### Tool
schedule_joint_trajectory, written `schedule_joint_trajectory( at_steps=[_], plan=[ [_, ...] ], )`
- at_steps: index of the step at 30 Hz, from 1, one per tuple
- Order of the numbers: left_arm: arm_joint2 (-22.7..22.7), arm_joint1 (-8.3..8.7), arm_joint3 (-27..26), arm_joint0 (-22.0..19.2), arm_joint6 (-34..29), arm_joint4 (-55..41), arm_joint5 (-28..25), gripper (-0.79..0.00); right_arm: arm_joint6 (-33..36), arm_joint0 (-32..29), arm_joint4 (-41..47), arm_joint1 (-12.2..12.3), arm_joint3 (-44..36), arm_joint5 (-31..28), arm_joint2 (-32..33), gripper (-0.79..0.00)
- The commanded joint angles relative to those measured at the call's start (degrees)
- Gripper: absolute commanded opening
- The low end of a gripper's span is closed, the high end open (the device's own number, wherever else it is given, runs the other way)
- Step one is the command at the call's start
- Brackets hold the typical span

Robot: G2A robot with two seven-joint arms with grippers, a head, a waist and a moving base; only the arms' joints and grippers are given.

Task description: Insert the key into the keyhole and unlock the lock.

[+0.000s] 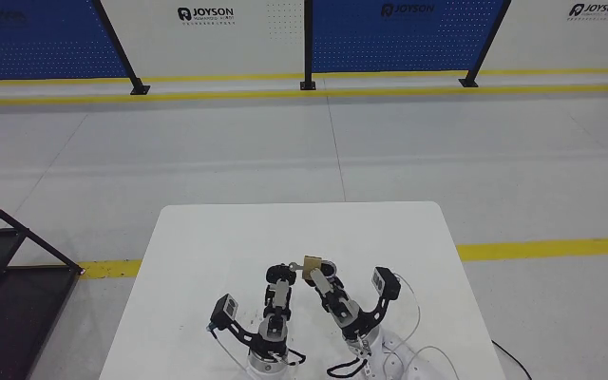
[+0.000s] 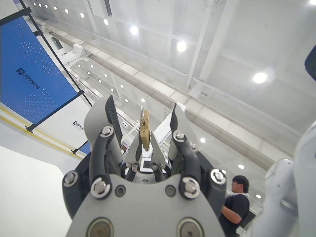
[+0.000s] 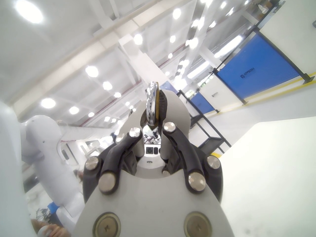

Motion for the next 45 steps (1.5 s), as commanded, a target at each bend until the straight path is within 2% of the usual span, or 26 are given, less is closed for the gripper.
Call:
schedule_joint_trajectory(
  at_steps=[1,2,3,5,6,7,12,22,24,27,28,31,37,38,40,41,44,45],
  plan=[
    [-2.8,0.74,-1.5,2.2,-2.6,-1.2,-2.6,-0.302,1.3,-0.4,-0.4,0.2,-0.4,0.2,1.0,-0.785],
    [-4.3,1.14,-2.0,3.1,-4.2,-1.7,-4.2,-0.286,2.0,-0.6,-0.7,0.4,-0.7,0.5,1.5,-0.785],
    [-5.8,1.61,-1.9,3.9,-6.3,-2.3,-6.3,-0.163,3.0,-0.8,-1.0,0.5,-1.0,0.8,1.9,-0.785],
    [-9.3,2.58,-2.1,5.0,-10.1,-3.7,-10.1,-0.058,5.6,-1.3,-1.9,0.9,-1.5,1.0,2.7,-0.785],
    [-11.0,3.09,-1.8,5.7,-12.1,-3.6,-11.5,-0.012,6.8,-1.6,-1.9,1.1,-1.6,1.1,3.1,-0.785],
    [-12.1,3.56,-2.3,6.3,-14.1,-4.4,-11.5,0.0,7.9,-1.9,-1.9,1.3,-2.0,1.4,3.6,-0.785],
    [-15.4,5.71,-5.0,9.0,-24.2,-11.7,-11.5,0.0,12.9,-3.7,-2.3,2.1,-4.2,3.4,5.6,-0.785],
    [-15.4,5.71,-5.0,9.0,-24.2,-11.7,-11.5,0.0,13.0,-3.9,-2.3,2.2,-4.4,3.6,5.7,-0.785],
    [-15.5,5.72,-5.0,8.4,-26.2,-11.0,-9.6,0.0,14.0,-4.0,-1.8,2.1,-4.7,4.1,5.1,-0.785],
    [-18.2,6.36,-4.7,7.4,-30.6,-9.0,-10.0,0.0,15.5,-3.9,0.5,2.1,-4.5,4.5,5.1,-0.785],
    [-18.4,6.61,-4.0,7.7,-32.3,-9.2,-11.5,0.0,16.4,-4.0,1.1,2.2,-4.2,3.7,5.0,-0.785],
    [-20.8,7.6,-3.3,6.8,-37.2,-10.6,-11.5,0.0,19.0,-4.0,3.3,2.6,-3.5,1.3,5.7,-0.785],
    [-20.2,10.6,-3.7,5.5,-51.3,-19.7,-11.5,0.0,22.2,-4.7,5.3,3.2,-4.0,0.0,6.5,-0.785],
    [-19.9,11.16,-3.9,5.4,-53.9,-21.6,-11.5,-0.018,22.8,-4.7,5.6,3.2,-4.1,-0.1,6.4,-0.785],
    [-19.8,12.12,-4.3,5.1,-57.9,-25.5,-11.5,-0.105,23.6,-4.7,6.2,3.3,-4.2,-0.1,6.3,-0.785],
    [-19.7,12.56,-4.6,5.0,-59.6,-27.7,-11.5,-0.188,24.0,-4.6,6.3,3.3,-4.2,0.1,6.3,-0.785],
    [-20.2,13.58,-5.0,4.6,-63.0,-31.6,-11.5,-0.28,24.8,-4.3,6.7,3.3,-4.1,0.6,6.0,-0.785],
    [-20.1,13.8,-5.0,4.6,-63.8,-32.4,-11.5,-0.286,25.0,-4.2,6.8,3.3,-4.1,0.7,5.9,-0.785]
  ],
)
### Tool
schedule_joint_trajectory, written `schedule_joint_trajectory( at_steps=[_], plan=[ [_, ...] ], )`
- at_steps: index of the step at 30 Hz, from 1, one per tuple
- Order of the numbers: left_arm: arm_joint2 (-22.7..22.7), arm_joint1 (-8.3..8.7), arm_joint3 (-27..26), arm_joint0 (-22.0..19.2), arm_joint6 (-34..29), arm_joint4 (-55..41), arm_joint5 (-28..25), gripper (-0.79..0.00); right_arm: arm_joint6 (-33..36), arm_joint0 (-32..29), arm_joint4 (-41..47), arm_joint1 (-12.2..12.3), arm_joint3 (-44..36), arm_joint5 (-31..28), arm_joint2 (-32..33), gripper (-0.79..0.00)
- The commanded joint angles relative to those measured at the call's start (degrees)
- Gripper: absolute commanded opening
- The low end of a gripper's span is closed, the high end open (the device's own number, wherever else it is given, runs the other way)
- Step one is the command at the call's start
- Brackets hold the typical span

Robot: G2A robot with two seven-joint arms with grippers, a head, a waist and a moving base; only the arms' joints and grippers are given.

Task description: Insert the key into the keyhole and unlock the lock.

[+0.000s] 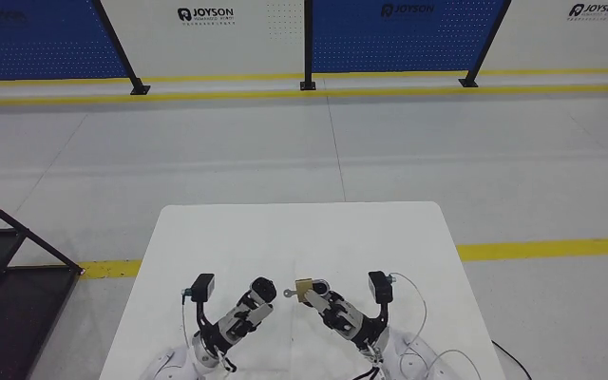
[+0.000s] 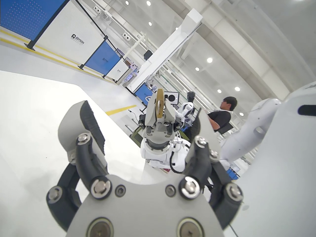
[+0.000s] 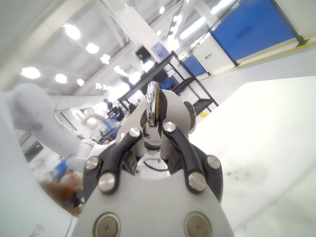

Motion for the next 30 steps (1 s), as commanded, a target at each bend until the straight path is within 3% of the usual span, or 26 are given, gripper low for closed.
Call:
schedule_joint_trajectory(
  at_steps=[1,3,7,15,20,28,30],
  plan=[
    [0.2,0.42,0.0,-0.2,-1.5,-1.5,0.0,-0.332,0.4,0.2,0.3,0.0,0.1,0.3,-0.2,-0.785],
    [0.2,0.68,0.1,-0.6,-2.0,-1.9,0.0,-0.406,0.7,0.4,0.4,-0.1,0.2,0.6,-0.3,-0.785],
    [0.9,0.99,0.1,-1.0,-2.1,-2.2,0.0,-0.449,1.0,0.6,0.6,-0.1,0.4,1.0,-0.5,-0.785],
    [1.8,1.49,-0.1,-1.3,-1.1,0.4,0.0,-0.459,1.6,0.9,1.0,-0.2,0.6,1.8,-0.9,-0.785],
    [2.1,1.39,0.4,-1.6,2.9,5.1,0.0,-0.493,1.8,1.1,1.0,-0.2,0.9,2.1,-1.1,-0.785],
    [3.5,1.24,1.7,-2.4,8.3,11.0,0.0,-0.606,1.8,1.2,0.8,-0.3,1.2,2.7,-1.5,-0.785],
    [3.8,1.27,1.9,-2.6,9.2,11.8,0.0,-0.711,1.8,1.3,0.7,-0.4,1.2,2.8,-1.6,-0.785]
  ],
)
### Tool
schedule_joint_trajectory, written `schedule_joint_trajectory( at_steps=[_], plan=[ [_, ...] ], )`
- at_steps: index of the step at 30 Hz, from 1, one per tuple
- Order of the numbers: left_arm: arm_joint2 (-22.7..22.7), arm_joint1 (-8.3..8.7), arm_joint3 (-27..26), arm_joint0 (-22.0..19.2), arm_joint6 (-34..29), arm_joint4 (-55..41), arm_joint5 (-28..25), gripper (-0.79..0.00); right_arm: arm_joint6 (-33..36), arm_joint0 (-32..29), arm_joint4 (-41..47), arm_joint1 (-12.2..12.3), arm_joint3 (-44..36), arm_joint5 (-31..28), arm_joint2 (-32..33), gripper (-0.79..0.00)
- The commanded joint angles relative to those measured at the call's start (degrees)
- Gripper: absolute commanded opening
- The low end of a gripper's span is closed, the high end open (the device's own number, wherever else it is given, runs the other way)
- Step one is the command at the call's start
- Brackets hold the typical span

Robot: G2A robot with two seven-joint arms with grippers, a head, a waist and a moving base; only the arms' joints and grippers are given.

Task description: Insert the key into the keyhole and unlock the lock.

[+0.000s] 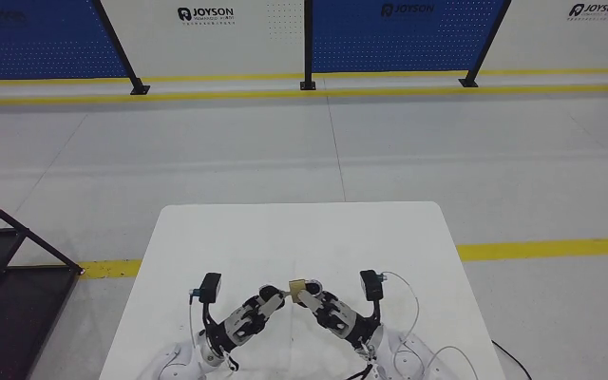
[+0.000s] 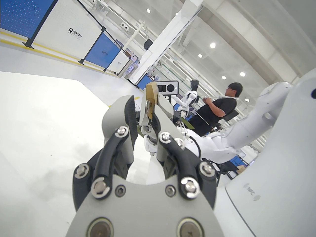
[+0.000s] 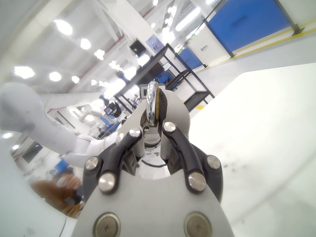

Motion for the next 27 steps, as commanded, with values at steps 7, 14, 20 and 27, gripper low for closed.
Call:
schedule_joint_trajectory(
  at_steps=[7,14,20,27],
  plan=[
    [1.0,0.27,0.6,-0.5,2.7,1.9,0.0,-0.785,0.3,0.1,-0.5,-0.1,0.1,0.6,-0.4,-0.785],
    [1.6,0.52,1.2,-0.9,3.8,3.1,0.0,-0.785,1.1,0.2,-1.0,-0.1,-0.1,1.0,-0.8,-0.785],
    [1.5,0.69,1.1,-1.0,5.0,5.2,0.0,-0.785,1.4,0.1,-1.2,-0.1,-0.3,1.4,-1.0,-0.785],
    [0.7,0.17,1.3,-0.7,10.9,13.4,0.1,-0.785,1.6,0.2,0.0,0.0,-0.2,1.3,-1.0,-0.785]
  ],
)
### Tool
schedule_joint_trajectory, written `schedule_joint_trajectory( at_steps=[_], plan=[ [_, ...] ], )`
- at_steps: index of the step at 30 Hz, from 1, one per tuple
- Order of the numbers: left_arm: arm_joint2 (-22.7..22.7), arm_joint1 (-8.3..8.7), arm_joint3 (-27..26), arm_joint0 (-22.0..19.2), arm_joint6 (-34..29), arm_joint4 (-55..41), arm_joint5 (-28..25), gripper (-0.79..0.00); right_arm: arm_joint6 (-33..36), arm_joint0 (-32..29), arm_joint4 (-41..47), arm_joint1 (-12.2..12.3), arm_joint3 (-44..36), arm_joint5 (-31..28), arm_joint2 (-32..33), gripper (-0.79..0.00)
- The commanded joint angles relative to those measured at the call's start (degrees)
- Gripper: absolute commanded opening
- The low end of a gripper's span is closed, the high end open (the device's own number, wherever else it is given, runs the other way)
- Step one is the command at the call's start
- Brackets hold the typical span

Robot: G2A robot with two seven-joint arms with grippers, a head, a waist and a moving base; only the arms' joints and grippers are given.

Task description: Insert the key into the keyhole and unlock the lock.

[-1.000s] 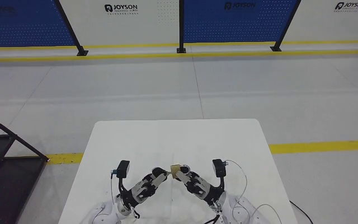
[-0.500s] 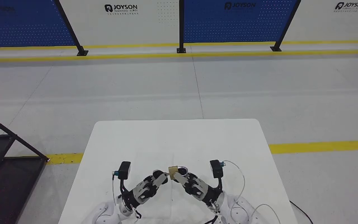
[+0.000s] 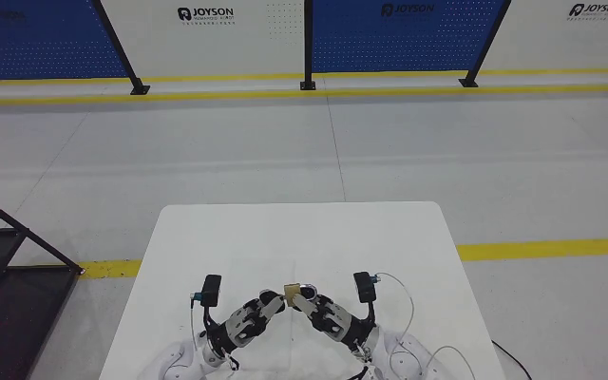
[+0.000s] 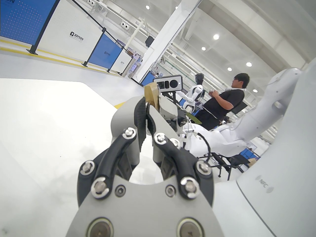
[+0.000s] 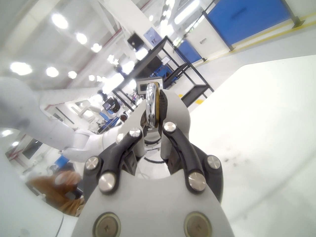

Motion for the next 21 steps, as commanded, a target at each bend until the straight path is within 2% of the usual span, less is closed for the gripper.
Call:
schedule_joint_trajectory(
  at_steps=[1,7,14,21],
  plan=[
    [-0.1,-0.26,0.2,0.0,2.4,3.1,0.4,-0.785,0.0,0.0,0.3,0.0,0.0,0.0,0.1,-0.785],
    [0.1,-1.06,0.4,0.2,9.7,11.1,1.7,-0.785,0.3,0.0,0.8,0.1,0.1,0.1,0.1,-0.785],
    [0.4,-1.75,0.1,1.1,18.8,22.0,6.9,-0.785,0.9,0.2,1.2,0.1,0.3,0.4,0.0,-0.785],
    [1.3,-2.09,0.9,1.1,24.2,28.2,10.6,-0.785,1.0,0.3,1.3,0.1,0.3,0.2,0.0,-0.785]
  ],
)
